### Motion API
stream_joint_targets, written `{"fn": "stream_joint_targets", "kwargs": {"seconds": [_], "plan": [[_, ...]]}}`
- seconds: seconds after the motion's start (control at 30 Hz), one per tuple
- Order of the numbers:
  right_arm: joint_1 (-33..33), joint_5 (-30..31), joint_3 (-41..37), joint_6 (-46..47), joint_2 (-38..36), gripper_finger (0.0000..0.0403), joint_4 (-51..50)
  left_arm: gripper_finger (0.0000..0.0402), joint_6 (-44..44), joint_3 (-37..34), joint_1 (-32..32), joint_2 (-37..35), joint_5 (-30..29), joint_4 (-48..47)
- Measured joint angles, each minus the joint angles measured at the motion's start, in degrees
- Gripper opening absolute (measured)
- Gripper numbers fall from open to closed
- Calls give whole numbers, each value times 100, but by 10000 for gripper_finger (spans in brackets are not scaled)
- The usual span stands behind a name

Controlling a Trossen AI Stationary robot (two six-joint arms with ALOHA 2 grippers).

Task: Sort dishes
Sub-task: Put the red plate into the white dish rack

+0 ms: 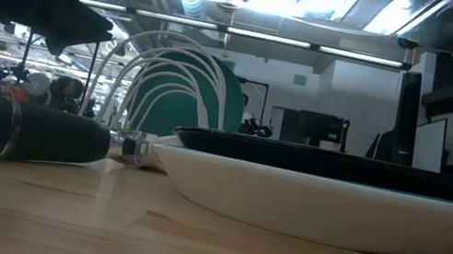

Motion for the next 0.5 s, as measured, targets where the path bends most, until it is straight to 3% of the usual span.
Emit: {"fn": "stream_joint_targets", "kwargs": {"seconds": [0.1,0.27,0.5], "plan": [[296,15,593,344,-38,169,-1262,143,-128,0,0,0,0,0],[750,-300,317,1543,-678,169,-2641,143,-145,1,-2,2,84,-20],[1192,-2397,317,4276,-1033,169,-4739,143,-203,2,-2,0,148,-30]]}}
